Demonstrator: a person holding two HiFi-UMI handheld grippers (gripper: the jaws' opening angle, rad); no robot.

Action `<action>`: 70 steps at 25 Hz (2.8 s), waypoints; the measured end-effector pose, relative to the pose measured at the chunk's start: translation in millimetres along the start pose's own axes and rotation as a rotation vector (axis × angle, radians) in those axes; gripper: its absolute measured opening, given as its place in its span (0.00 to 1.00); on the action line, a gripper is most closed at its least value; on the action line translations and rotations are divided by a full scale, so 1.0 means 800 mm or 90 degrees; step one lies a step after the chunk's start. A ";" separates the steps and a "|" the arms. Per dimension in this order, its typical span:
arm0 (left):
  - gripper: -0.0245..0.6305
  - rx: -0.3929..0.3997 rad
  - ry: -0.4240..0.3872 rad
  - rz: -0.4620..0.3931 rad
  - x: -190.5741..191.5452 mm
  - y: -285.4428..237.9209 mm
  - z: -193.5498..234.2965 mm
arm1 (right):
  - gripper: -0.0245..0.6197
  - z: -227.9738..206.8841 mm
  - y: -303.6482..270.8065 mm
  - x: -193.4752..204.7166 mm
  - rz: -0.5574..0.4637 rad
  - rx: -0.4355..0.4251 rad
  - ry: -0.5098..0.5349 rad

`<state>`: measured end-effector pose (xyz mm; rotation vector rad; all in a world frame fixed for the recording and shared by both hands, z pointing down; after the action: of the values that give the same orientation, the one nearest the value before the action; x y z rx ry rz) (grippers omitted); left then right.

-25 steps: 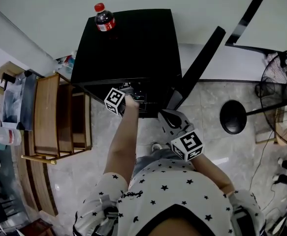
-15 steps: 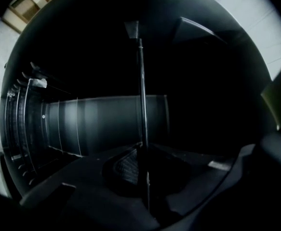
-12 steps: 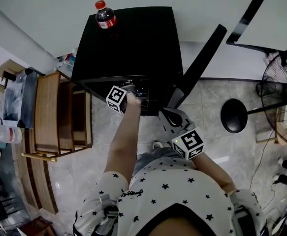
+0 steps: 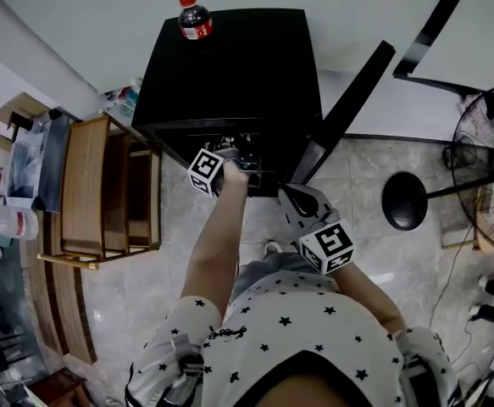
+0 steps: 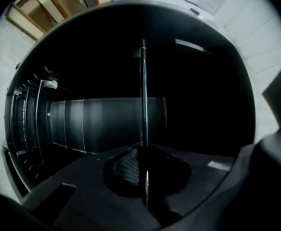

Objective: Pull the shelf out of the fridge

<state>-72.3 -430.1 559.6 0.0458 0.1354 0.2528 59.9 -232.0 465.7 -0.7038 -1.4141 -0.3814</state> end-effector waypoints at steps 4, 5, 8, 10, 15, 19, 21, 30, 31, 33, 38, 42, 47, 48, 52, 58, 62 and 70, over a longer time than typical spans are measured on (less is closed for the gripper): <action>0.07 0.002 0.004 0.003 0.002 0.020 0.000 | 0.03 0.010 0.006 -0.001 -0.003 0.004 0.003; 0.07 0.004 0.005 0.004 0.003 0.025 0.000 | 0.03 0.012 0.008 -0.002 -0.004 0.005 0.004; 0.07 0.004 0.008 0.005 0.004 0.039 0.000 | 0.03 0.019 0.013 -0.005 -0.006 0.008 0.004; 0.07 0.004 0.009 0.007 0.005 0.049 0.000 | 0.03 0.024 0.015 -0.005 -0.008 0.009 0.004; 0.07 0.010 0.014 0.015 0.009 0.074 -0.002 | 0.03 0.032 0.017 -0.004 -0.013 0.017 0.014; 0.07 0.018 0.017 0.022 0.009 0.092 -0.003 | 0.03 0.034 0.019 -0.001 -0.013 0.030 0.014; 0.07 0.023 0.017 0.024 0.010 0.098 -0.003 | 0.03 0.032 0.019 0.000 -0.013 0.038 0.010; 0.07 0.035 0.017 0.022 0.012 0.122 -0.005 | 0.03 0.039 0.019 0.011 -0.008 0.051 -0.002; 0.07 0.036 0.017 0.021 0.012 0.126 -0.006 | 0.03 0.041 0.021 0.011 -0.008 0.051 -0.003; 0.07 0.037 0.017 0.022 0.014 0.133 -0.006 | 0.03 0.043 0.025 0.013 -0.008 0.054 -0.004; 0.07 0.040 0.015 0.023 0.017 0.149 -0.007 | 0.03 0.048 0.034 0.014 -0.010 0.061 -0.005; 0.07 0.039 0.015 0.020 0.020 0.160 -0.006 | 0.03 0.052 0.042 0.016 -0.009 0.067 -0.005; 0.07 0.039 0.012 0.023 0.023 0.172 -0.007 | 0.03 0.056 0.050 0.018 -0.009 0.073 -0.003; 0.07 0.039 0.012 0.022 0.023 0.174 -0.007 | 0.03 0.057 0.050 0.017 -0.010 0.073 -0.002; 0.07 0.037 0.012 0.023 0.025 0.185 -0.007 | 0.03 0.062 0.054 0.015 -0.013 0.075 0.000; 0.07 0.037 0.008 0.028 0.028 0.201 -0.008 | 0.03 0.073 0.059 0.014 -0.018 0.075 0.002; 0.07 0.034 0.006 0.031 0.028 0.207 -0.006 | 0.03 0.076 0.062 0.014 -0.019 0.076 0.001; 0.07 0.032 0.004 0.031 0.029 0.210 -0.005 | 0.03 0.077 0.061 0.012 -0.019 0.076 0.004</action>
<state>-91.7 -261.2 562.8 0.0986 0.1474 0.2983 45.5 -154.2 465.1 -0.5838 -1.4309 -0.3197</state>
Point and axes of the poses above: the fingertips, and each gripper's own axes: y backward along the fingers, z to its left, x out of its underside, the point moved 2 cm from there along y, backward along the fingers, and after that the axes turned 8 degrees about y, right-handed, at the moved point
